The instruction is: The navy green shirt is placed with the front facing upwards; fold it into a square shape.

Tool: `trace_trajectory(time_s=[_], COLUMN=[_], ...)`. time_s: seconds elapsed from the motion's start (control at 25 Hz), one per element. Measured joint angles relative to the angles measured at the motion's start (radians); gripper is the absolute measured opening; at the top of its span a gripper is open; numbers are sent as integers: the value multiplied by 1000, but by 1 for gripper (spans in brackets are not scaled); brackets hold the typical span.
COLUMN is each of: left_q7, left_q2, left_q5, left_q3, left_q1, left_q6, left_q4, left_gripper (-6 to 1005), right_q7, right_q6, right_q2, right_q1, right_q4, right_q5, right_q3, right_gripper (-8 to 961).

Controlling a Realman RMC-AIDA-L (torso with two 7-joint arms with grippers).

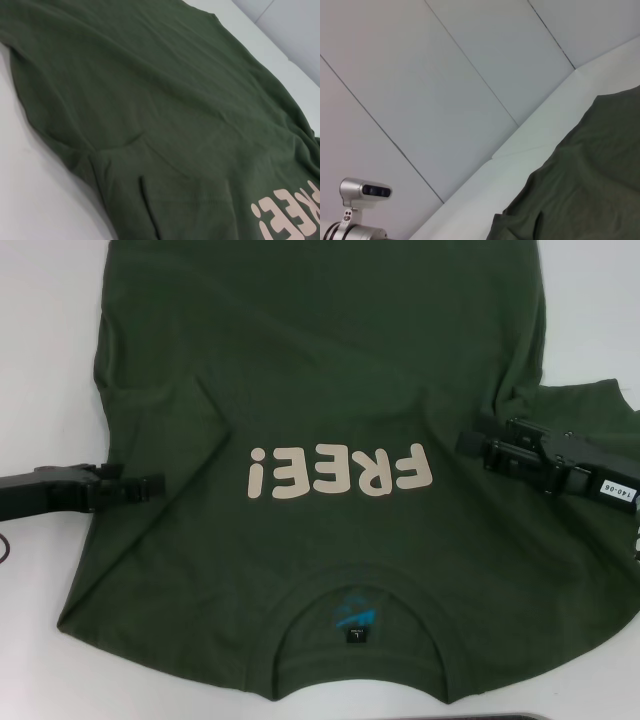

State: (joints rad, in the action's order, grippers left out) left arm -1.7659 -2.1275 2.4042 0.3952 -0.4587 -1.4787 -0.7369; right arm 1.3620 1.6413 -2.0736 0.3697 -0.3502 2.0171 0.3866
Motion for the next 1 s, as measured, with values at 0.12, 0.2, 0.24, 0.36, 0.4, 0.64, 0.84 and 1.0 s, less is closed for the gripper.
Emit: trace_trajectory(time_s=[0.12,0.2,0.24,0.36,0.4,0.64,0.84,1.0], left_q7=[0,0,0,0,0,0,0,2], left_q2=[-1,-2,-2,-2,-3,-3,-7,-8], left_q5=[1,1,0,1,2,-1,-1,0], left_q3=[7,11,12,12,12,21,27,27], left_q1=[0,-1,-2,-9,-10,-14,-26,-43], left_q6=[-3,-10,-14,-28,-32,-48,-68,-104], left_q4=[1,1,1,3,3,4,23,39], left_gripper=[877,876,876,876,876,876,877,876], right_q7=[0,0,0,0,0,0,0,0], right_q6=[0,0,0,0,0,0,1,2], right_q2=[0,0,0,0,0,0,0,0], right_q1=[0,0,0,0,0,0,0,0], right_q4=[0,1,1,1,1,0,0,0], right_q5=[0,0,0,0,0,0,0,0], right_q3=[0,0,0,0,0,0,0,0], right_gripper=[704,704,704,704,704,703,703,703])
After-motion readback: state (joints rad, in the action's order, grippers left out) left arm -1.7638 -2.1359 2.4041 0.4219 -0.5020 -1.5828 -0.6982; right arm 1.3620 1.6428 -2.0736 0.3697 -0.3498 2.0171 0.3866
